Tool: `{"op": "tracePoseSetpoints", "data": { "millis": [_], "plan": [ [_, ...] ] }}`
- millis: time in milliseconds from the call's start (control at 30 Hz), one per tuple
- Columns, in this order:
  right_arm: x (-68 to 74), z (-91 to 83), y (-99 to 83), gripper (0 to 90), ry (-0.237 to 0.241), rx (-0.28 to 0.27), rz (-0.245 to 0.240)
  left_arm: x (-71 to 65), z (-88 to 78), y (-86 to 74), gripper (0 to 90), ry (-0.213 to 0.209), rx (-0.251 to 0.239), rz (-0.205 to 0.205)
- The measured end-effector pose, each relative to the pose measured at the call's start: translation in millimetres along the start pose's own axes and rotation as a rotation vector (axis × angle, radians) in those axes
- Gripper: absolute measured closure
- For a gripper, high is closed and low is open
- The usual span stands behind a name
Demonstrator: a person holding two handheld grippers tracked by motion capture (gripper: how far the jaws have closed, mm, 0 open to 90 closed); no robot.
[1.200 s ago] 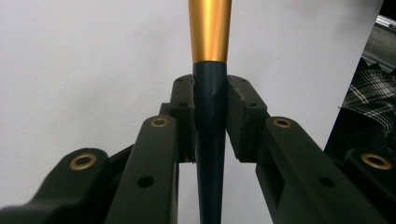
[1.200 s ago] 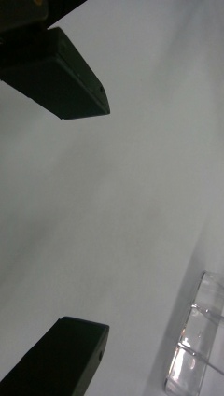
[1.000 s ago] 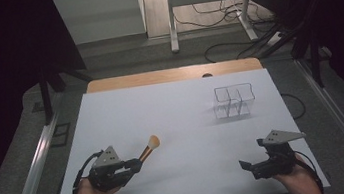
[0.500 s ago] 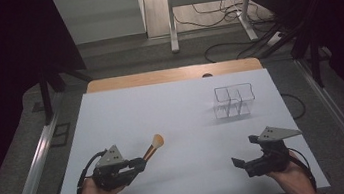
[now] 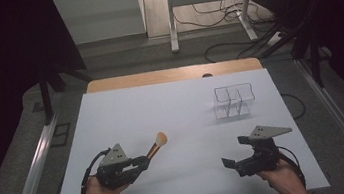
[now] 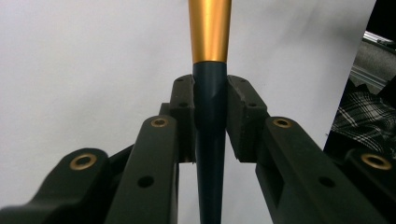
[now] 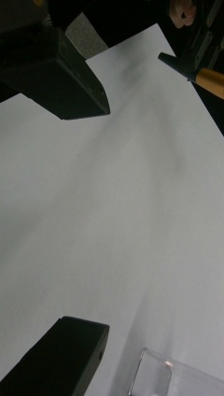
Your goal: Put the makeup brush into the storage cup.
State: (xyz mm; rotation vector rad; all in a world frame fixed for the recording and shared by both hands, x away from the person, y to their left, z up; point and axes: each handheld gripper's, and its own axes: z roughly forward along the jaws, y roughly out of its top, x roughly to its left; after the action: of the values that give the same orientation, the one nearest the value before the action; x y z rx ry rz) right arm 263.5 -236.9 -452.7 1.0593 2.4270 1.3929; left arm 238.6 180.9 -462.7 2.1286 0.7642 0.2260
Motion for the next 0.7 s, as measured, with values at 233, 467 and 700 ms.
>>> {"op": "tracePoseSetpoints", "data": {
  "millis": [233,467,700],
  "plan": [
    [6.6,8.4,5.5,0.0,0.016,0.021,-0.001,-2.7,3.4,3.6,74.3,0.001,-0.013,0.003],
    [12.0,17.3,9.9,0.0,0.034,0.026,-0.007,-5.2,7.8,6.4,74.3,-0.002,-0.021,0.005],
    [17.7,25.4,15.5,0.0,0.049,0.03,-0.005,-8.0,12.3,9.2,74.4,-0.013,-0.026,0.006]
  ]
}}
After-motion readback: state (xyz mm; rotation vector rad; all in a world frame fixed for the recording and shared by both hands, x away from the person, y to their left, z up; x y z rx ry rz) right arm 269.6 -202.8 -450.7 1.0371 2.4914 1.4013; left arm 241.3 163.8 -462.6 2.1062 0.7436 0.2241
